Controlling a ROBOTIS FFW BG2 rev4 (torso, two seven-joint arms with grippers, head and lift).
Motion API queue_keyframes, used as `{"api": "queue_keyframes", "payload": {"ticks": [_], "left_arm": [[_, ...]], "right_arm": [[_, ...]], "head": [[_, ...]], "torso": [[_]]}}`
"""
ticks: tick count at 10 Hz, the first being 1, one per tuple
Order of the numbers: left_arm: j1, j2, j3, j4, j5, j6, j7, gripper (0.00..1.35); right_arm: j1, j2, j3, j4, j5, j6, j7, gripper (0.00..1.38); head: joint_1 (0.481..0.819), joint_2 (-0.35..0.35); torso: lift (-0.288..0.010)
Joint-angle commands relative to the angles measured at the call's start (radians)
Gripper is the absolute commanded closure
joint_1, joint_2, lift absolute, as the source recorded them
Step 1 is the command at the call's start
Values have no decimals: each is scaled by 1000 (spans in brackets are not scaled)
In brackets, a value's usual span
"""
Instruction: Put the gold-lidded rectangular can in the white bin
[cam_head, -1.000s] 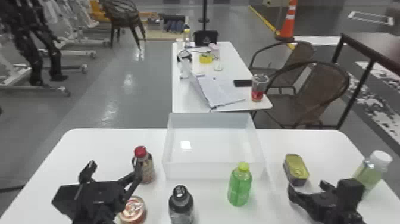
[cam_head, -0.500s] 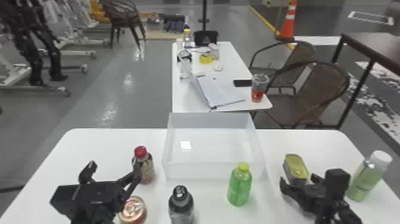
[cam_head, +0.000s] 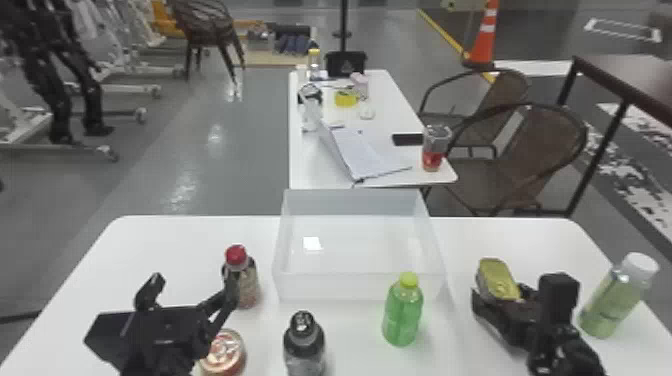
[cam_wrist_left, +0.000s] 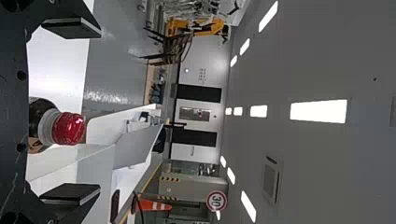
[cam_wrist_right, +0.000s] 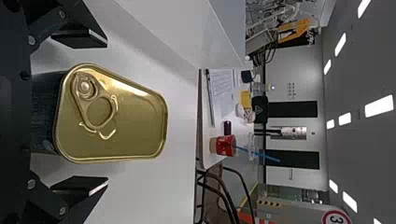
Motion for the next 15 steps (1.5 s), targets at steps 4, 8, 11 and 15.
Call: {"api": "queue_keyframes", "payload": {"ticks": [4, 8, 11, 15], "left_arm": [[2, 0, 0, 7, 11, -1, 0, 136], [1, 0, -3, 9, 14, 4, -3, 136], [1, -2, -3, 10, 16, 10, -6, 136], [-7, -2, -8, 10, 18, 29, -12, 136]], "right_arm": [[37, 23, 0, -57, -61, 41, -38, 1004], [150, 40, 17, -323, -139, 119, -37, 1010], [202, 20, 42, -564, -148, 273, -18, 1010], [115, 17, 98, -763, -199, 518, -18, 1010]], "head": [[549, 0], [549, 0], [549, 0], [549, 0]], "torso": [[-100], [-100], [-100], [-100]]}}
